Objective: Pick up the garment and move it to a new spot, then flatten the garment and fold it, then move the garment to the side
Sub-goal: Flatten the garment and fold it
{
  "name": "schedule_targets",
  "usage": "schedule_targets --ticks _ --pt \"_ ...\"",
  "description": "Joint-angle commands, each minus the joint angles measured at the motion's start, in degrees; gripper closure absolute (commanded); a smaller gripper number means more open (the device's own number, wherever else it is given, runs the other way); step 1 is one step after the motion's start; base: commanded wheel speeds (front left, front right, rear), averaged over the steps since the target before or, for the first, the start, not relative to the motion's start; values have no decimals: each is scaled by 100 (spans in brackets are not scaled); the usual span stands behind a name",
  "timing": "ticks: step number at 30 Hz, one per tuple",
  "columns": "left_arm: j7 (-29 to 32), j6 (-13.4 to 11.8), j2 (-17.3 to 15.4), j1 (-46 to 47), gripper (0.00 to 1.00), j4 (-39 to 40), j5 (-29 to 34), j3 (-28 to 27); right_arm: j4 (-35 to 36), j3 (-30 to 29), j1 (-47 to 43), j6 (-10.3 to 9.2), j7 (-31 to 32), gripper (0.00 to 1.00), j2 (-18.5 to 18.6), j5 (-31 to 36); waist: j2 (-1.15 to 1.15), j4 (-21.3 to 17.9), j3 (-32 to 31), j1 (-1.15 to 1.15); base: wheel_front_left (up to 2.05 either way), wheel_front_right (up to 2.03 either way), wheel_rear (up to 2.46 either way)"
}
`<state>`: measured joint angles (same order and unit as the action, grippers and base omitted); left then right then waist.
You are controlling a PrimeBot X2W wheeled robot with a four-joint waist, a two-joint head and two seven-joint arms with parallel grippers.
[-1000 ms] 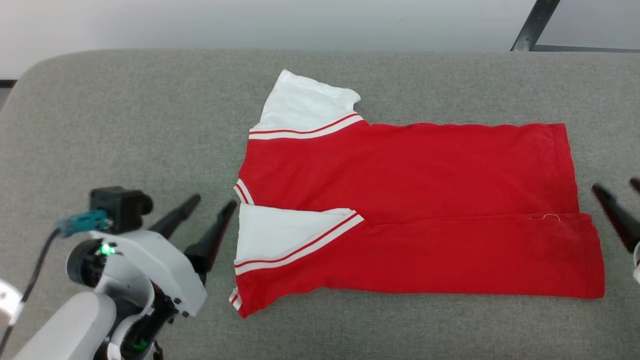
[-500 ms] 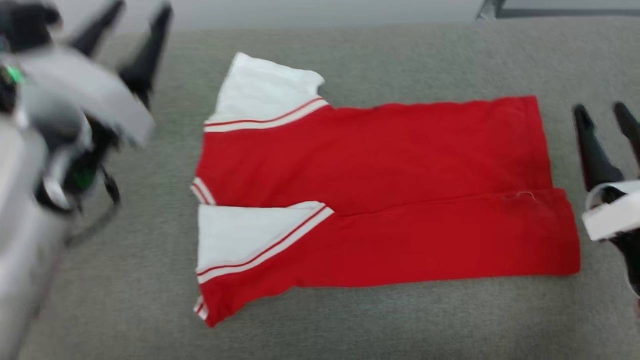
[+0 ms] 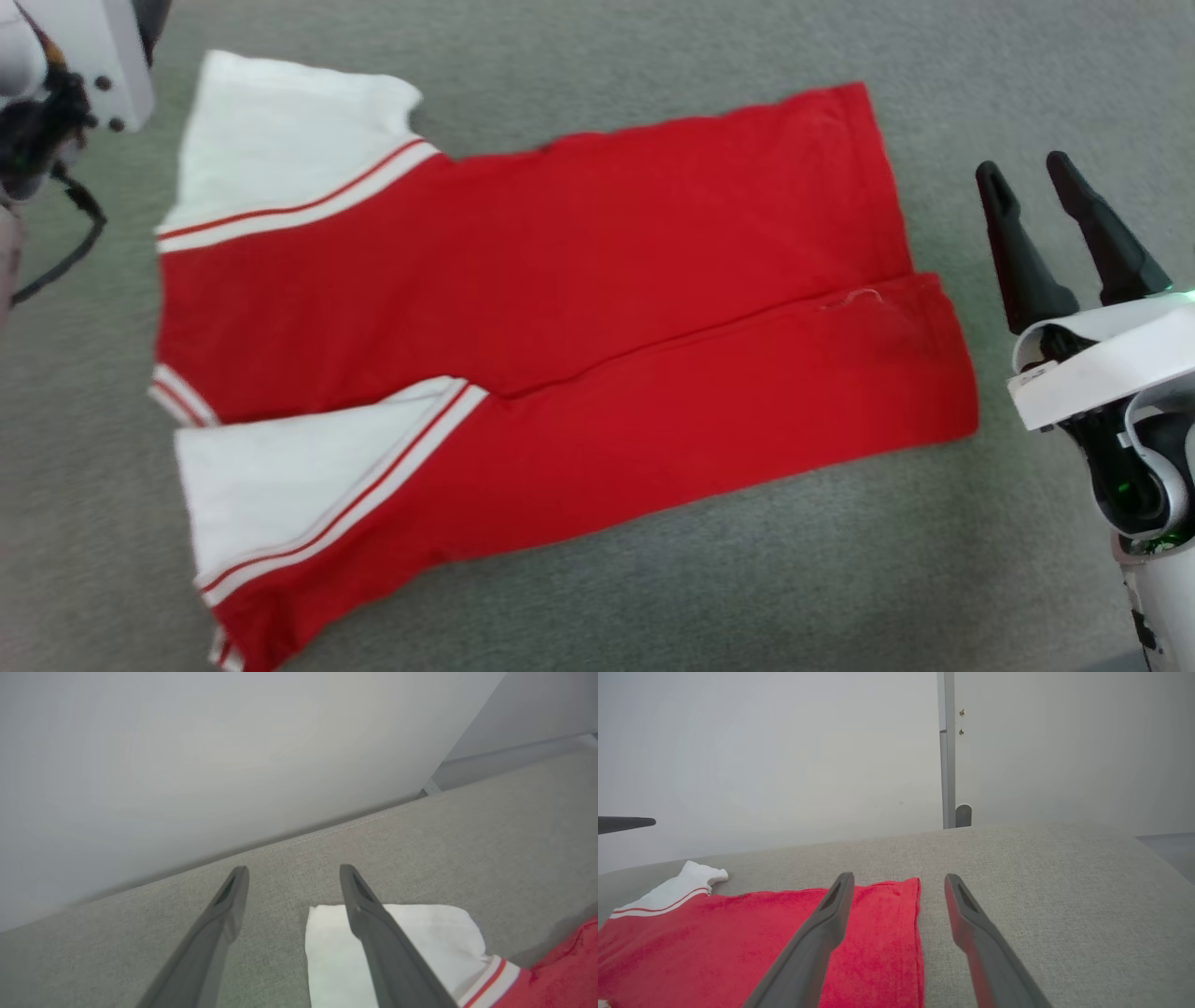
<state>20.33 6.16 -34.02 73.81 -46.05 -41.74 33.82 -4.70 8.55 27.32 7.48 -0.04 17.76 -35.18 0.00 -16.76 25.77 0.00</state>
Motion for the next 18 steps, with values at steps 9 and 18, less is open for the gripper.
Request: schedule_targets --ticks 9,18 --pt "1603 137 37 396 0 -1076 -223 604 -79 239 48 2 -64 0 128 -214 0 -461 470 0 0 0 0" --pt "2164 144 187 287 100 -814 -856 899 -164 406 273 2 56 0 235 -323 0 -381 534 0 0 0 0"
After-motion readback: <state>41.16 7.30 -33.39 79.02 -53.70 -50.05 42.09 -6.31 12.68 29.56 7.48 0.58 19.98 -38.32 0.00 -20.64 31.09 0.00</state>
